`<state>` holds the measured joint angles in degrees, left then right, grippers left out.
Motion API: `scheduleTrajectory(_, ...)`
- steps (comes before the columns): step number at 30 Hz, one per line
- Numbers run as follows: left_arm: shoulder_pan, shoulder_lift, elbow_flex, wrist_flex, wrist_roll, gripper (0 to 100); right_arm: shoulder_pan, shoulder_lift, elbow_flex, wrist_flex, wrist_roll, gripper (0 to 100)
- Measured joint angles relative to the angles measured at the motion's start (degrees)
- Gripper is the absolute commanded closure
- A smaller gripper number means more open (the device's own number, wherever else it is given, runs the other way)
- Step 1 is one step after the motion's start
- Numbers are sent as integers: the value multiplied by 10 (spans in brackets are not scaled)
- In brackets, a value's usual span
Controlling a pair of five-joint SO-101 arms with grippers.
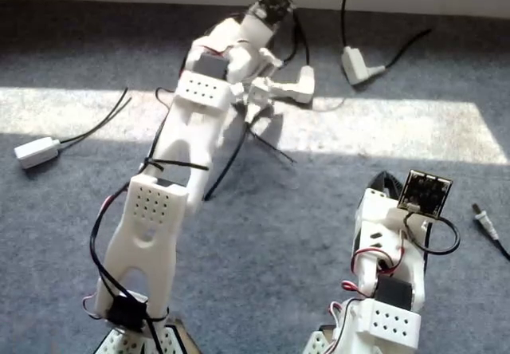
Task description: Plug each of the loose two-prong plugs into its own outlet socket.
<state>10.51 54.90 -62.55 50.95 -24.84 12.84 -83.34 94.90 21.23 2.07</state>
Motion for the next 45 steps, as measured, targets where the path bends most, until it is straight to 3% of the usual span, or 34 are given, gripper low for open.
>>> scheduleTrajectory(9, -149, -1, -217, 215, -37, 726, 0, 0, 0, 0, 0, 992)
scheduleTrajectory(20, -351, -1, -251, 414, -300, 726, 0, 0, 0, 0, 0, 992)
scheduleTrajectory(30, -504, -1, -251, 474, -526, 726, 0, 0, 0, 0, 0, 992)
scheduleTrajectory(45, -549, 85, -230, 478, -555, 726, 0, 0, 0, -1, 0, 992)
